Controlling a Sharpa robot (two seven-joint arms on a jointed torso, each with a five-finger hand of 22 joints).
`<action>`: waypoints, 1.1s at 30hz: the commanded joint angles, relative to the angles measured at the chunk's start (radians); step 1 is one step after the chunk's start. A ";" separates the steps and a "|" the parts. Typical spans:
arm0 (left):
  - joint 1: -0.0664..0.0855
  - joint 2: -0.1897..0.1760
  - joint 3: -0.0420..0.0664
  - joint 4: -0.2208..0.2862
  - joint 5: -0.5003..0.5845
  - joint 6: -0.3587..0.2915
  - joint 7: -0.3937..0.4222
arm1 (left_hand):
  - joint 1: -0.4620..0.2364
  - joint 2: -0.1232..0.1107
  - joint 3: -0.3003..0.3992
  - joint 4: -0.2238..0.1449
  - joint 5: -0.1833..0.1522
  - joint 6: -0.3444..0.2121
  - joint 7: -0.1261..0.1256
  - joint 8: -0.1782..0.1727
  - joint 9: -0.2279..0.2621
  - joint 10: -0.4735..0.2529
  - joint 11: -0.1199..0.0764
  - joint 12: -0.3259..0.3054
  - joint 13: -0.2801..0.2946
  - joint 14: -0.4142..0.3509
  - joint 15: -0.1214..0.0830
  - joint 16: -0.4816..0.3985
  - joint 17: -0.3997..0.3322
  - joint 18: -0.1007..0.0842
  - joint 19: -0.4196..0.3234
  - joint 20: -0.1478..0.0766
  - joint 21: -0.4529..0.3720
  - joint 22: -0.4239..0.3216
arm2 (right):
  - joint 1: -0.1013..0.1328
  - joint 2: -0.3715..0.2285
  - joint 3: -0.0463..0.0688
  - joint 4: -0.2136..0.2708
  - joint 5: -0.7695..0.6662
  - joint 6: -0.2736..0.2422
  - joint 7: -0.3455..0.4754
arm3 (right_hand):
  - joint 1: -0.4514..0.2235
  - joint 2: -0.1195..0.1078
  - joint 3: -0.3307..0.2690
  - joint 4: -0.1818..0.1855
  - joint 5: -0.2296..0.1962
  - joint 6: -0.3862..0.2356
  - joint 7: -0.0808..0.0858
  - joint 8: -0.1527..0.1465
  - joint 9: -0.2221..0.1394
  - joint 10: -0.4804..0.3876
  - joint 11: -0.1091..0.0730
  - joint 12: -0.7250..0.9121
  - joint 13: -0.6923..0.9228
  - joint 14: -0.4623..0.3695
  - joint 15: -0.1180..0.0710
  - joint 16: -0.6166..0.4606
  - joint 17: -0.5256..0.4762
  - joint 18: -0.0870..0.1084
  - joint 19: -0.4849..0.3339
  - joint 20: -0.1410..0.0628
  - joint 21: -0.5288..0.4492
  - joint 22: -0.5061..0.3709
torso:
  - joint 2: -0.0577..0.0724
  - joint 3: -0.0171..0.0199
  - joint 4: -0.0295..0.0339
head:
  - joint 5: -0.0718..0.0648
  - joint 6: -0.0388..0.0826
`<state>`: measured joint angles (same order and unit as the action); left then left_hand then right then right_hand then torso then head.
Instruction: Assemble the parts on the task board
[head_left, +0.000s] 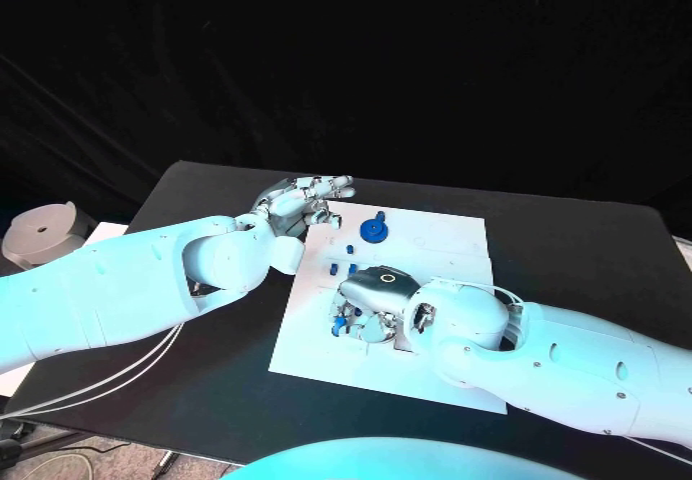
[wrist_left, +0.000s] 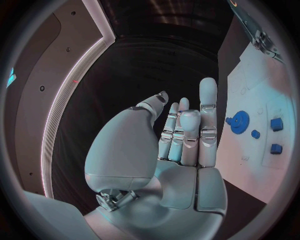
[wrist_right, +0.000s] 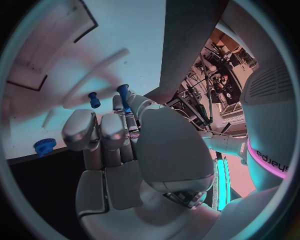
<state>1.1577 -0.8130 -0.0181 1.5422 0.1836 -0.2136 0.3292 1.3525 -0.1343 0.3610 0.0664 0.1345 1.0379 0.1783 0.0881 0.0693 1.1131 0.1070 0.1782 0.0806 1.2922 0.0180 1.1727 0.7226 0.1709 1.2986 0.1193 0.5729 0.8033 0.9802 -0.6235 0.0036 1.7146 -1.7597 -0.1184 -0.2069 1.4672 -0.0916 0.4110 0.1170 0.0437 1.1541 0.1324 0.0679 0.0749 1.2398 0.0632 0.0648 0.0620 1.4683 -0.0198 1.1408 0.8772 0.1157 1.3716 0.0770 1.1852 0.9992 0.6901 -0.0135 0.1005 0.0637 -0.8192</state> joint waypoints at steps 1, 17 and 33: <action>0.001 0.002 0.001 0.002 -0.004 0.020 0.003 | 0.008 0.000 -0.003 -0.003 0.003 -0.002 0.002 0.005 -0.002 -0.003 0.000 0.005 -0.001 -0.007 0.001 0.005 -0.001 0.010 -0.005 -0.004 -0.006 -0.001 | -0.006 0.009 -0.005 -0.002 -0.041 0.059 -0.025 | -0.011 -0.009 0.007 0.001 0.006 0.001 0.000 0.000 -0.001 -0.005 0.004 -0.002 0.001 0.009 0.000 0.003 -0.005 -0.001 -0.003 0.005 0.002 -0.003 | 0.000 0.0005 0.0000 | 0.000 0.000; 0.001 -0.004 0.001 0.004 -0.004 0.015 -0.006 | 0.008 0.003 -0.003 -0.004 0.003 -0.002 0.002 0.005 -0.001 -0.005 0.000 0.008 -0.002 -0.009 0.001 0.004 -0.006 0.010 -0.005 -0.004 -0.008 -0.002 | -0.014 -0.011 -0.011 0.011 -0.039 -0.051 -0.019 | -0.047 -0.081 -0.123 -0.037 0.007 -0.205 0.061 -0.006 -0.010 -0.273 0.068 0.010 0.003 -0.105 0.056 -0.142 -0.232 0.052 -0.162 0.049 -0.222 -0.288 | -0.001 -0.0001 0.0010 | 0.002 0.002; 0.001 -0.021 0.000 0.009 -0.024 0.015 -0.010 | 0.009 0.004 -0.003 -0.004 0.003 -0.002 0.002 0.005 -0.001 -0.006 0.000 0.008 -0.002 -0.009 0.001 0.004 -0.007 0.010 -0.005 -0.004 -0.008 -0.003 | 0.004 -0.265 0.030 0.159 0.267 -0.294 0.071 | -0.048 -0.044 -0.189 -0.009 0.057 -0.130 0.046 0.015 0.001 -0.155 0.044 0.116 0.014 -0.067 0.038 -0.079 -0.179 0.037 -0.102 0.041 -0.159 -0.209 | -0.002 0.0005 -0.0067 | -0.019 0.011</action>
<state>1.1577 -0.8320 -0.0180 1.5472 0.1777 -0.2133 0.3168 1.3525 -0.1343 0.3610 0.0664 0.1345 1.0379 0.1783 0.0881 0.0693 1.1131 0.1070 0.1822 0.0798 1.2922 0.0180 1.1727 0.7175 0.1708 1.2986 0.1193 0.5672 0.8019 0.9771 -0.8621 0.0320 1.8574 -1.6679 -0.3204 -0.1792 1.4291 -0.1392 0.2214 0.1010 0.0917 1.0147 0.1805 0.0797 0.0756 1.0692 0.1120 0.1736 0.0755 1.3934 0.0207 1.0521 0.6863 0.1698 1.2604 0.1191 1.0150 0.7764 0.6888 -0.0133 0.0980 0.0519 -0.8114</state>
